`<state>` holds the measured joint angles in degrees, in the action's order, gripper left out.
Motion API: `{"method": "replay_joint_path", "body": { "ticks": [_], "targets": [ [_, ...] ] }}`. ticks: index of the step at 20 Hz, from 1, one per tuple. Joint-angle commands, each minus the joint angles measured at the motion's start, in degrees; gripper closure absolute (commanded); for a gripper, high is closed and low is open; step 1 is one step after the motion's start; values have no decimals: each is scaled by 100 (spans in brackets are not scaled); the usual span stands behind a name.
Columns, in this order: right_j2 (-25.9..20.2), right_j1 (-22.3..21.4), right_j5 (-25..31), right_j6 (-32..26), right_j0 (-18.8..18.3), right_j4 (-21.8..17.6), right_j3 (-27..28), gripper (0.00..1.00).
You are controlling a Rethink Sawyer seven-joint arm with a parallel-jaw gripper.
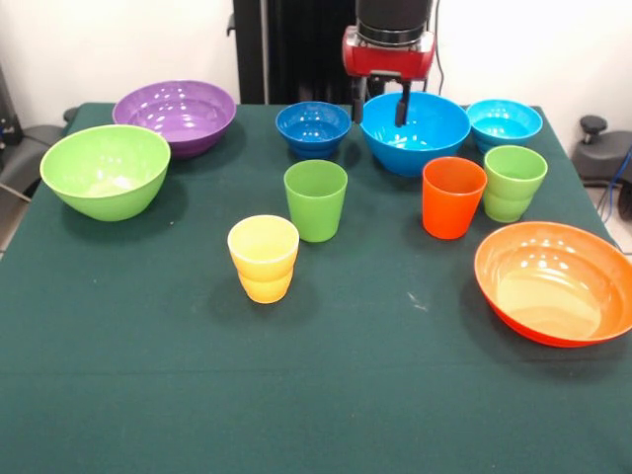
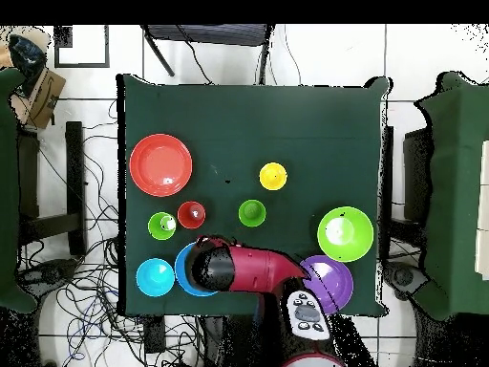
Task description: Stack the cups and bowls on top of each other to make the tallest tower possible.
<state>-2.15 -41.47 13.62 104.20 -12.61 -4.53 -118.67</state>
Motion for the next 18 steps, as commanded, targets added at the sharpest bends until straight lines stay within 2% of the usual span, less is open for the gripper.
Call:
{"method": "replay_joint_path", "body": {
  "ticks": [1, 11, 18],
  "targets": [
    [-403, 35, 62, 1205, 265, 381, -276, 0],
    [-308, -52, -69, 1563, 707, 787, -442, 0],
    [-267, -33, -141, 1831, 958, 930, -459, 0]
  ]
}}
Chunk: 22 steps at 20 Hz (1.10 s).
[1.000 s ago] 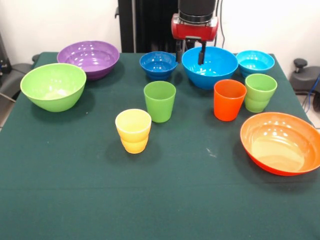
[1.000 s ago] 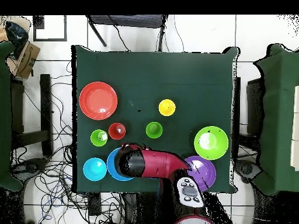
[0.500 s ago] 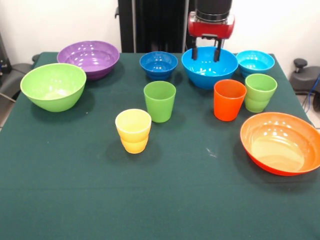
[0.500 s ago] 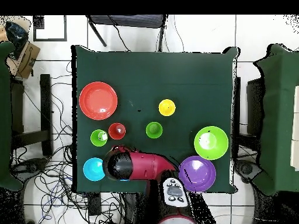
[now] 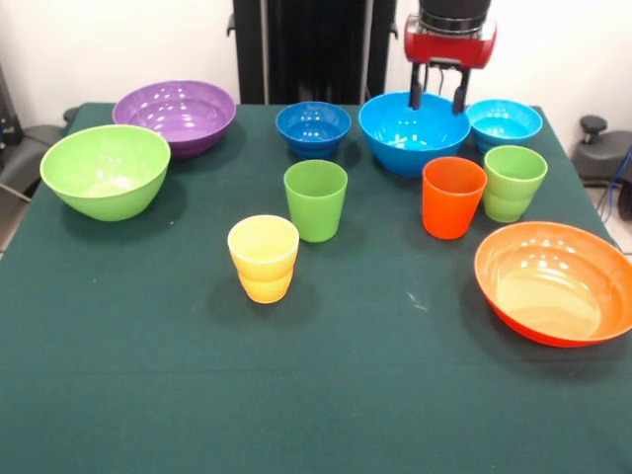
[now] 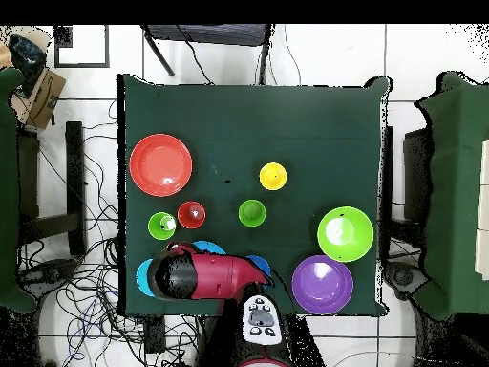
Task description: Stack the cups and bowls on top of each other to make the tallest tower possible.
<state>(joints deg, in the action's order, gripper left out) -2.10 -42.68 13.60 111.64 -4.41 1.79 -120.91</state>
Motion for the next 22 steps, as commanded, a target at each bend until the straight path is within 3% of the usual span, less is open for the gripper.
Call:
{"method": "replay_joint_path", "body": {
  "ticks": [1, 4, 12, 22],
  "targets": [
    [-242, 117, -172, 1140, 193, 305, -226, 0],
    [-1, 346, -356, 1303, 425, 269, -85, 0],
    [136, 895, -1022, 1601, 517, 215, -27, 0],
    [158, 983, -1103, 1775, 640, 305, -22, 0]
  ]
}}
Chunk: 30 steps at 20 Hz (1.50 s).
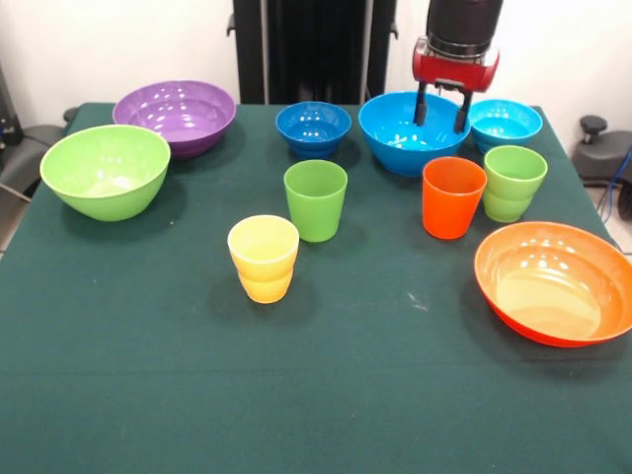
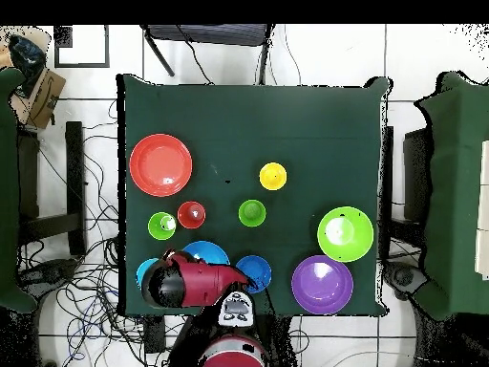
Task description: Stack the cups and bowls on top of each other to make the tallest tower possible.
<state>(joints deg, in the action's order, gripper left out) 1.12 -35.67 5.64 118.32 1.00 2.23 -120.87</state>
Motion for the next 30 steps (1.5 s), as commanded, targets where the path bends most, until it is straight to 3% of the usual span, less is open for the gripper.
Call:
{"method": "replay_joint_path", "body": {
  "ticks": [1, 19, 30],
  "targets": [
    [-179, 322, -336, 1126, 108, 265, -12, 0],
    [-241, 615, -588, 1262, 227, 429, 171, 0],
    [-285, 561, -537, 1275, 345, 590, 184, 0]
  ]
}}
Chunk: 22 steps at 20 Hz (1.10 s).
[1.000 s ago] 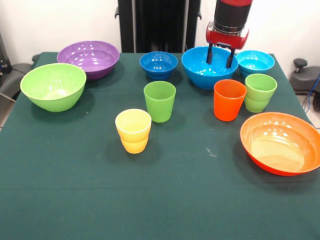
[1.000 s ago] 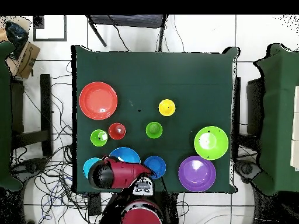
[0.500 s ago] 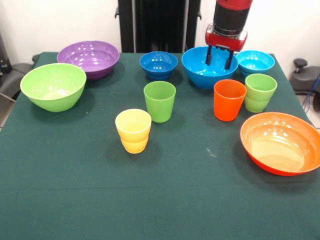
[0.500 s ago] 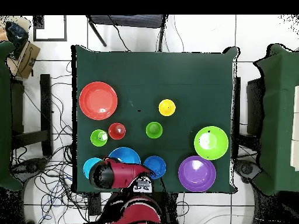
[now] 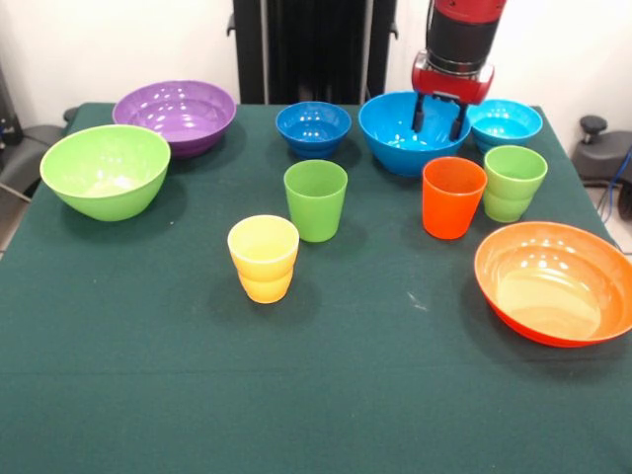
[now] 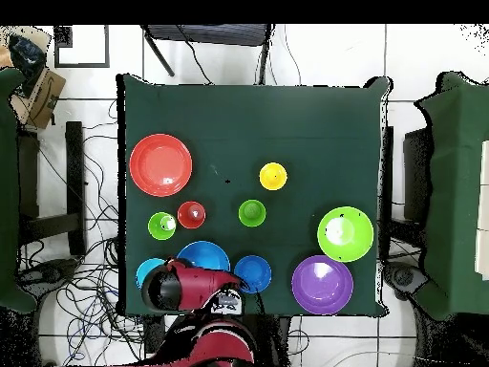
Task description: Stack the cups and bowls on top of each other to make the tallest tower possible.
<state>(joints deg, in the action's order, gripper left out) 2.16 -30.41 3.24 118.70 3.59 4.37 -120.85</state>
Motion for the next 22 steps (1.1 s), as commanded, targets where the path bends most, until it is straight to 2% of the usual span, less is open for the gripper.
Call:
{"method": "replay_joint_path", "body": {
  "ticks": [1, 14, 22],
  "targets": [
    [-401, 24, -277, 1233, 95, 399, 190, 0],
    [-377, 112, -302, 1308, 395, 764, 272, 0],
    [-205, -246, 129, 1105, 457, 816, 196, 0]
  ]
}}
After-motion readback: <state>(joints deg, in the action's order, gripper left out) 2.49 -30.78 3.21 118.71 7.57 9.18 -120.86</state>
